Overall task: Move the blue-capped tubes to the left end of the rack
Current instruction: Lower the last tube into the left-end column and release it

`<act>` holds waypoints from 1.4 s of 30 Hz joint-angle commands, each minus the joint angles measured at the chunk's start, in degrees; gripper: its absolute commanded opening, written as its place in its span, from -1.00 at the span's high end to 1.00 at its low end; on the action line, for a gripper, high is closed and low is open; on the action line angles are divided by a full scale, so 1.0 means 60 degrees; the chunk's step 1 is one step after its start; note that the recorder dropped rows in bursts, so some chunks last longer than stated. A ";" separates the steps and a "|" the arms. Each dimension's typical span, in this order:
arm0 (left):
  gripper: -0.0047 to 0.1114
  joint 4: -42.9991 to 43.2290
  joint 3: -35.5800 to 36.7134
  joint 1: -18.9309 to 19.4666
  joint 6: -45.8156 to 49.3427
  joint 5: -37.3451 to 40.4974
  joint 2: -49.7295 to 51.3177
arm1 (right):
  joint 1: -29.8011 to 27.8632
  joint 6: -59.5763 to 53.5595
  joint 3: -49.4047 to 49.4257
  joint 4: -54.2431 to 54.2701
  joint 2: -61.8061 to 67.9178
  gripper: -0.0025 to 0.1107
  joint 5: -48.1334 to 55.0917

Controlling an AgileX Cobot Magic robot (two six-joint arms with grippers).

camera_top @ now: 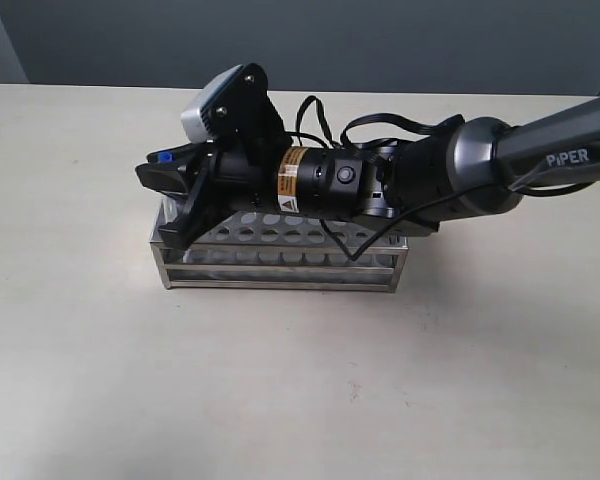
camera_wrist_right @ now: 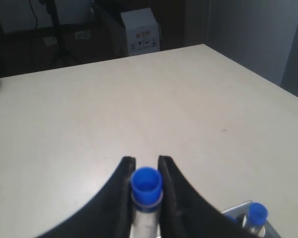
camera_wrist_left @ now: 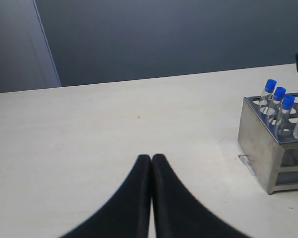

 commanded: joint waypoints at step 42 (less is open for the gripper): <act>0.90 0.0000 -0.0030 -0.0039 -0.0004 -0.0015 -0.0050 | -0.0008 0.0069 -0.0629 -0.0421 0.1329 0.97 -0.0054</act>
